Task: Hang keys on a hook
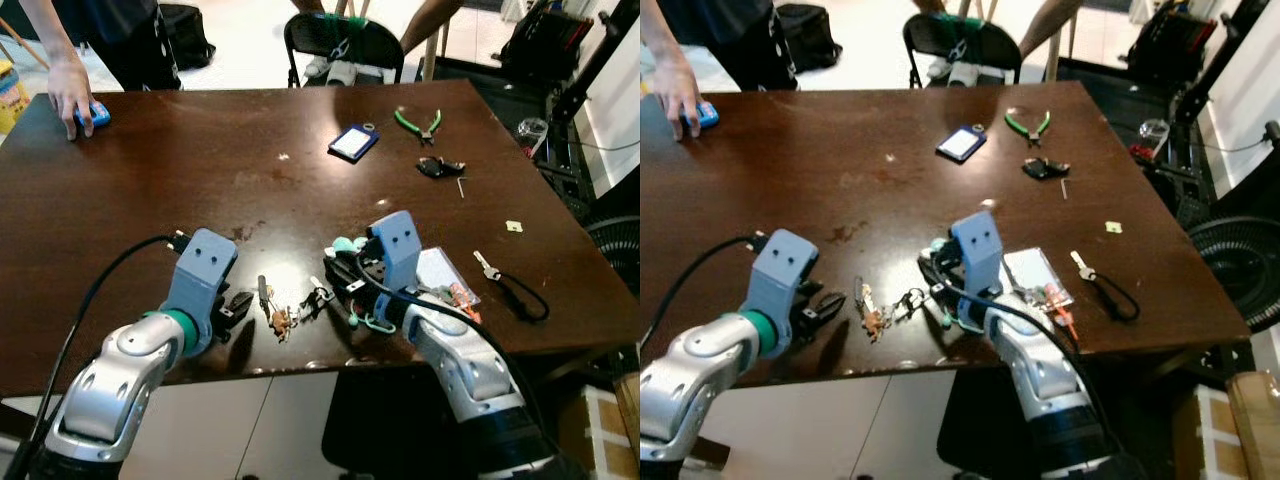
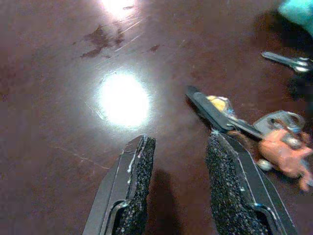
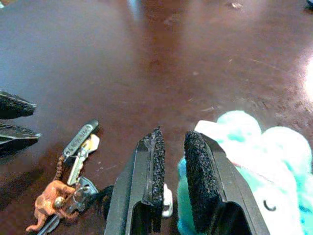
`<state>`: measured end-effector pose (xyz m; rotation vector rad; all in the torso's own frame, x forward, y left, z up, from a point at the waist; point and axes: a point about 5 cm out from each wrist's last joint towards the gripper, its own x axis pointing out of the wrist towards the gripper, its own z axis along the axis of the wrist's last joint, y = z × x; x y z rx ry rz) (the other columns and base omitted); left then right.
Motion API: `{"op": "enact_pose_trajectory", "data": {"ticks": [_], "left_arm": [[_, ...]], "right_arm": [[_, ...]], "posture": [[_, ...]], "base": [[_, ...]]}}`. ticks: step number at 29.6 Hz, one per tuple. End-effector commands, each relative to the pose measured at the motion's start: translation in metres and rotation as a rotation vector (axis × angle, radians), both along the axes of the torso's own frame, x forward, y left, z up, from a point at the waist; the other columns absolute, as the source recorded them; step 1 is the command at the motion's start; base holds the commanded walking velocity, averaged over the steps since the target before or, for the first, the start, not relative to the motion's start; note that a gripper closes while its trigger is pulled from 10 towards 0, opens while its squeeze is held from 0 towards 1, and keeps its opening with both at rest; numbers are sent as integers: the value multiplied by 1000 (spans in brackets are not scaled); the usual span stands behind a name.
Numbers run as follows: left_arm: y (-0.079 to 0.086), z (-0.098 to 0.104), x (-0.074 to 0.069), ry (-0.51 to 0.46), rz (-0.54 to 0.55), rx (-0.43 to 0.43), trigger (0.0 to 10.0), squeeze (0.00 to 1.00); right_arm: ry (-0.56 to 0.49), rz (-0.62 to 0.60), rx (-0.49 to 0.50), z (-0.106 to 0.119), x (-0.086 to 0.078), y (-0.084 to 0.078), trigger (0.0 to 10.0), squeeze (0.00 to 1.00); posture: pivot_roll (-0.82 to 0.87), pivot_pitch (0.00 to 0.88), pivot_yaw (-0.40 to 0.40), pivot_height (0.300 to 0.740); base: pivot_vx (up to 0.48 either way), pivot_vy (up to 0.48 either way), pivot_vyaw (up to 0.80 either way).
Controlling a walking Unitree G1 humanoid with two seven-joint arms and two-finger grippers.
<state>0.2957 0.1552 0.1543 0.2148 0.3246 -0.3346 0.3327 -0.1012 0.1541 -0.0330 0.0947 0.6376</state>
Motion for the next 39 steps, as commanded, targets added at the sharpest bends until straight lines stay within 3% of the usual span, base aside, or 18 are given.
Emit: {"op": "enact_pose_trajectory", "data": {"ticks": [1, 4, 7, 12, 18, 25, 26, 28, 29, 31, 39], "left_arm": [[5, -16, 3, 37, 68, 5, 10000, 0], [4, -26, 7, 85, 100, -117, 10000, 0], [0, -25, 4, 88, 67, -173, 10000, 0], [0, -27, 4, 83, 74, -199, 10000, 0], [-2, -29, 6, 78, 74, -209, 10000, 0], [-3, -30, 6, 78, 67, -209, 10000, 0], [-3, -30, 6, 78, 64, -207, 10000, 0], [-3, -31, 6, 79, 63, -206, 10000, 0], [-4, -31, 7, 79, 61, -204, 10000, 0], [-4, -31, 7, 77, 59, -203, 10000, 0], [-4, -32, 7, 78, 58, -200, 10000, 0]], "right_arm": [[46, 34, -48, -17, 0, 4, 10000, 0], [86, 123, -91, -24, -3, 10, 10000, 0], [77, 99, -140, -25, -2, 4, 10000, 0], [46, 34, -236, -28, 10, -13, 10000, 0], [50, 172, -217, -29, 1, -8, 10000, 0], [42, 149, -223, -29, 2, -11, 10000, 0], [39, 150, -216, -30, 2, -12, 10000, 757], [38, 155, -210, -30, 2, -12, 10000, 757], [42, 194, -178, -28, -2, -9, 10000, 1000], [45, 249, -135, -25, -7, -6, 10000, 1000], [-17, 196, -67, -13, -6, -14, 10000, 1000]], "posture": [[-22, 118, 79, 740], [-28, 121, 69, 740], [-25, 125, 64, 740], [-32, 127, 65, 740], [-30, 129, 64, 740], [-39, 135, 75, 740], [-39, 135, 75, 740], [-39, 135, 75, 740], [-38, 137, 76, 740], [-36, 138, 75, 740], [-39, 142, 79, 740]], "base": [[0, 0, 0], [0, 0, 0], [0, 0, 0], [0, 0, 0], [0, 0, 0], [0, 0, 0], [0, 0, 0], [0, 0, 0], [0, 0, 0], [0, 0, 0], [0, 0, 0]]}}
